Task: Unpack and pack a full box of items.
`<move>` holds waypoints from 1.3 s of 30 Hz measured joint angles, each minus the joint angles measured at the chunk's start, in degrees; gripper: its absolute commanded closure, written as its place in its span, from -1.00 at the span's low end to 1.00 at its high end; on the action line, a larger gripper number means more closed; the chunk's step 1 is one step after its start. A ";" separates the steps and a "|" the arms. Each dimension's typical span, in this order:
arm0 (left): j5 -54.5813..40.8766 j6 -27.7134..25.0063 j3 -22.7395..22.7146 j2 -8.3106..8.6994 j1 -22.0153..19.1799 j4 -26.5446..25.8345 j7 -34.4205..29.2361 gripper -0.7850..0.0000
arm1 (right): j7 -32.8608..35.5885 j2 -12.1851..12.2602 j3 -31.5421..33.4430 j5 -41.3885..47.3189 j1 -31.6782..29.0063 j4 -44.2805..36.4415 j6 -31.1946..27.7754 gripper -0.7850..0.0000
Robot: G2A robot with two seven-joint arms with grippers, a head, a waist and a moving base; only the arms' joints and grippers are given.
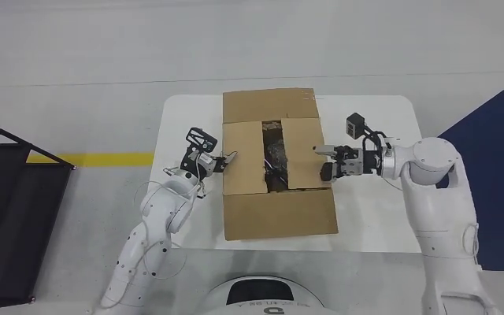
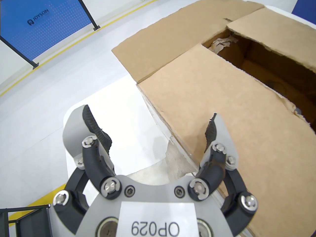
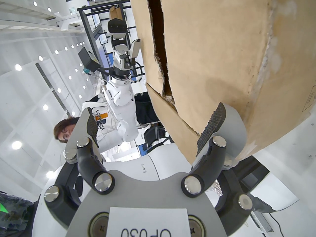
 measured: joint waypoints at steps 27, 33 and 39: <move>0.00 0.00 0.00 0.00 0.00 0.00 0.00 -1.00 | -32.33 -2.97 -6.96 10.80 19.09 29.58 -6.50 -1.00; 0.00 0.00 0.00 0.00 0.00 0.00 0.00 -1.00 | -39.24 -4.91 -14.42 5.51 27.45 44.13 -12.96 -1.00; 0.00 0.00 0.00 0.00 0.00 0.00 0.00 -1.00 | -30.95 -6.75 -17.22 11.27 33.30 53.20 -18.06 -1.00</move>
